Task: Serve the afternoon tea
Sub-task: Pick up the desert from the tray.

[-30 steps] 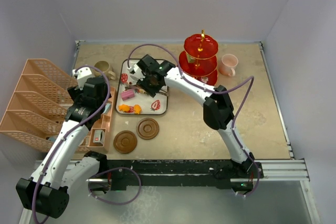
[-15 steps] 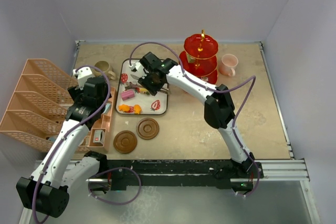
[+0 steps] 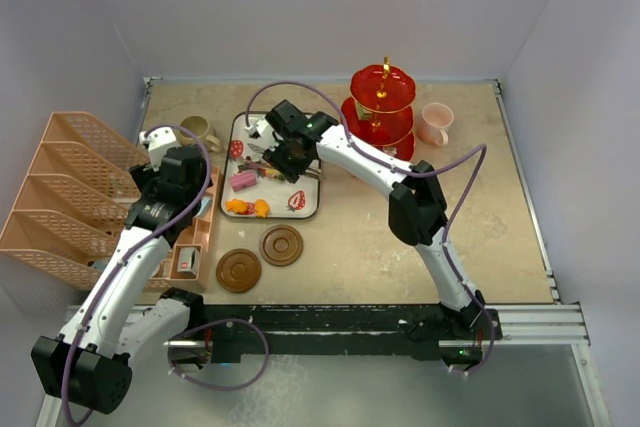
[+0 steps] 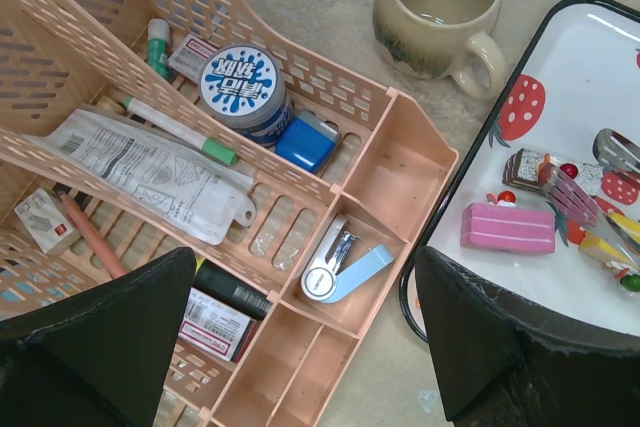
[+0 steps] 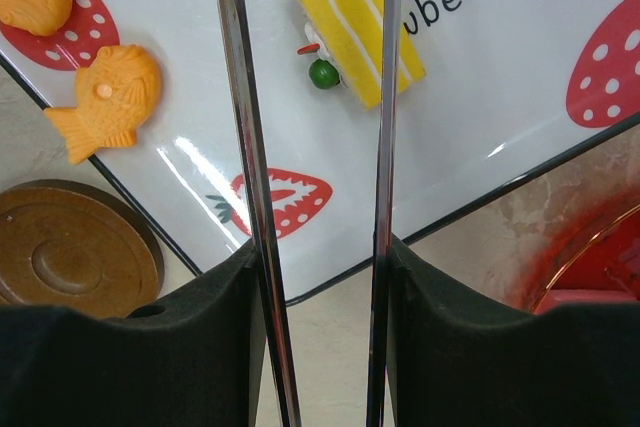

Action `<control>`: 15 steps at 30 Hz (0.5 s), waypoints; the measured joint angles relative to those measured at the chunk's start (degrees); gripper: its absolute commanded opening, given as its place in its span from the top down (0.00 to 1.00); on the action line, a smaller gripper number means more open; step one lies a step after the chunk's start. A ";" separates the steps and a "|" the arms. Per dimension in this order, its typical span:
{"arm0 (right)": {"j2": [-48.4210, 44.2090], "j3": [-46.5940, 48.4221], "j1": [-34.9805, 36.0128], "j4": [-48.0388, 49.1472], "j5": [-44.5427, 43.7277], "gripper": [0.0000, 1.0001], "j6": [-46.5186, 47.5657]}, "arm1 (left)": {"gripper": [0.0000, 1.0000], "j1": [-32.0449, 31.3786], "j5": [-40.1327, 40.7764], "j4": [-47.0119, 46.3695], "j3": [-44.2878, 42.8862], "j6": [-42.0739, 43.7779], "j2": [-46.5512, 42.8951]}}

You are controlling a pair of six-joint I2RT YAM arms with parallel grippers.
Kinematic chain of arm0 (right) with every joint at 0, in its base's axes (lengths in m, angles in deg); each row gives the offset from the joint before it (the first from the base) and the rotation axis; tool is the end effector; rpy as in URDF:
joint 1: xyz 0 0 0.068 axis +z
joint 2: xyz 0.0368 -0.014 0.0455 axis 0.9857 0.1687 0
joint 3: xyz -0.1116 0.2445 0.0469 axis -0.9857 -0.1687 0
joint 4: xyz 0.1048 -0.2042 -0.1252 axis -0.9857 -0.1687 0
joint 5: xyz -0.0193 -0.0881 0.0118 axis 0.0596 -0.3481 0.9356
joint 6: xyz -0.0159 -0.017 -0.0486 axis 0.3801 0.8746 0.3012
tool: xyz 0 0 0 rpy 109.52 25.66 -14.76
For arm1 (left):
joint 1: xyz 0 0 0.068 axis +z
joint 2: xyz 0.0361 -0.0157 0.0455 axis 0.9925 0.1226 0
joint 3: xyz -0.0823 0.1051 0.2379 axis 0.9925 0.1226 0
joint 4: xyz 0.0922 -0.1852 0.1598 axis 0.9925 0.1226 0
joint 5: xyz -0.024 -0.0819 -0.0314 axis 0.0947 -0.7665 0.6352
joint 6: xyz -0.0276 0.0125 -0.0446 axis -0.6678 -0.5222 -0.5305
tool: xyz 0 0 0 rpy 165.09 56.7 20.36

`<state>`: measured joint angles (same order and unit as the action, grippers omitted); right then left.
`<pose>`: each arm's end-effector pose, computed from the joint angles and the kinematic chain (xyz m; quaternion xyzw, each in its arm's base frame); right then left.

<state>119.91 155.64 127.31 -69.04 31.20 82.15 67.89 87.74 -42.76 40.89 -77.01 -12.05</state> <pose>0.3447 0.3698 0.2530 -0.4387 0.8438 0.1010 0.2921 0.1870 -0.0261 0.3080 -0.2364 0.8179 0.1467 0.5037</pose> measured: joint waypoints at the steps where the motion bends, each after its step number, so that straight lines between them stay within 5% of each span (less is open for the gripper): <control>1: 0.04 0.00 0.00 0.00 0.02 0.54 0.11 | 0.12 0.00 0.00 0.02 0.00 0.00 0.04; 15: 3.23 0.00 -0.20 0.24 1.14 0.61 0.59 | 0.12 0.00 0.00 0.09 0.00 0.00 0.90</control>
<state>123.15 155.64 127.12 -68.80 32.34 82.74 67.89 87.74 -42.67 40.89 -77.01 -11.16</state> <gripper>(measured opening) 0.428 0.880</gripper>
